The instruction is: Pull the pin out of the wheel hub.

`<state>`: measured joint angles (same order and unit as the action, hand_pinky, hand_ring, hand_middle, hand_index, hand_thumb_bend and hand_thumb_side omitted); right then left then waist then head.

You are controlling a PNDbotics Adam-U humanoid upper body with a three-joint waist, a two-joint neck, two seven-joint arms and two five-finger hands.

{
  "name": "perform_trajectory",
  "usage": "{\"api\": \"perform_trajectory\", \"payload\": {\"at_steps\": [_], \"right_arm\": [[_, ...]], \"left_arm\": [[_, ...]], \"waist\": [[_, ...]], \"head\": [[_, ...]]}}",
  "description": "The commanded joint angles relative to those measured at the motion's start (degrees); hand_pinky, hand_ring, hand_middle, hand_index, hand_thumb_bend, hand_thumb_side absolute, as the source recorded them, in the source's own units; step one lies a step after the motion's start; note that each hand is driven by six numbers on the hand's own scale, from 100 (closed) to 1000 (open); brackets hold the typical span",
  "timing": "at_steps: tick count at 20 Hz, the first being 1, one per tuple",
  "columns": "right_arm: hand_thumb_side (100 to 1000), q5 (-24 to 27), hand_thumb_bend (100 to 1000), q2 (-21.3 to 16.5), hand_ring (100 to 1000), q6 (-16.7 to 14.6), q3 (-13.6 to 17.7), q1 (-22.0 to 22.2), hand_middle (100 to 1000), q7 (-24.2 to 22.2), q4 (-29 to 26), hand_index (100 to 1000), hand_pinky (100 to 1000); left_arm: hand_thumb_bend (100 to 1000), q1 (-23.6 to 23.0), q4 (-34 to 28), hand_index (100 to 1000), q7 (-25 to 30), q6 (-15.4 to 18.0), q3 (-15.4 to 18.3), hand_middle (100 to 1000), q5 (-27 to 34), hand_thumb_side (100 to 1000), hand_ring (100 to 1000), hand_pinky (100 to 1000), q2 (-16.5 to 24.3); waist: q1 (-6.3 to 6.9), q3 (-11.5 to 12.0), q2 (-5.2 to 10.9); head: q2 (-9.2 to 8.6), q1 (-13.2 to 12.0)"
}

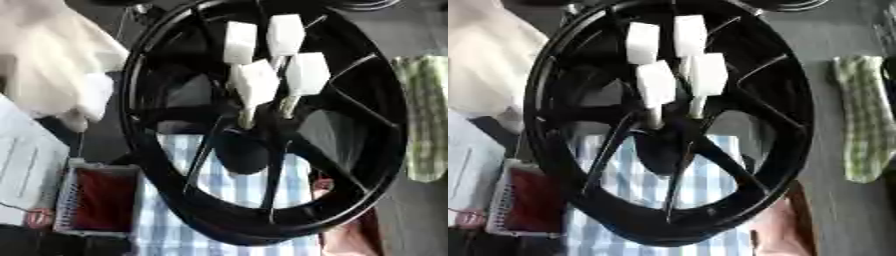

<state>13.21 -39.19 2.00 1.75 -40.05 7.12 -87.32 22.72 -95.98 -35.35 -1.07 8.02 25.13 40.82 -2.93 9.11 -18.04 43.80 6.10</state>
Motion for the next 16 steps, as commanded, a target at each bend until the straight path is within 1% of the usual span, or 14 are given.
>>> {"api": "perform_trajectory", "payload": {"at_steps": [1,3,6,12,16], "right_arm": [[584,-0.15,468,-1.56,834,-0.12,0.51,-0.99,821,-0.08,-0.90,825,889],[584,-0.10,469,-1.68,834,-0.14,0.55,-1.05,821,-0.07,-0.93,825,889],[584,-0.07,470,-1.76,834,-0.11,0.47,-1.24,821,-0.15,-0.91,825,889],[582,-0.27,472,-1.98,834,-0.04,0.26,-1.67,820,-0.44,-0.85,825,889],[570,-0.49,478,-2.18,834,-0.01,0.13,-1.89,820,-0.67,-0.86,825,889]], "left_arm": [[728,0.24,-1.19,872,0.01,-0.04,0.64,875,-0.42,737,853,741,1.57],[728,0.11,-1.28,872,-0.05,-0.05,0.66,875,-0.49,737,853,741,1.64],[728,0.07,-1.24,872,-0.10,-0.12,0.65,875,-0.45,738,853,741,1.69],[729,0.01,-1.18,872,-0.11,-0.14,0.62,875,-0.35,737,853,740,1.88],[730,-0.23,-1.22,871,-0.19,-0.13,0.66,875,-0.35,736,853,739,1.90]], "waist": [[0.40,0.09,1.71],[0.41,0.11,1.61],[0.49,0.13,1.47],[0.68,0.13,1.40],[0.78,0.08,1.38]], "head": [[-0.61,0.32],[-1.98,0.89],[-2.94,1.41],[-3.25,1.52],[-2.95,1.60]]}}
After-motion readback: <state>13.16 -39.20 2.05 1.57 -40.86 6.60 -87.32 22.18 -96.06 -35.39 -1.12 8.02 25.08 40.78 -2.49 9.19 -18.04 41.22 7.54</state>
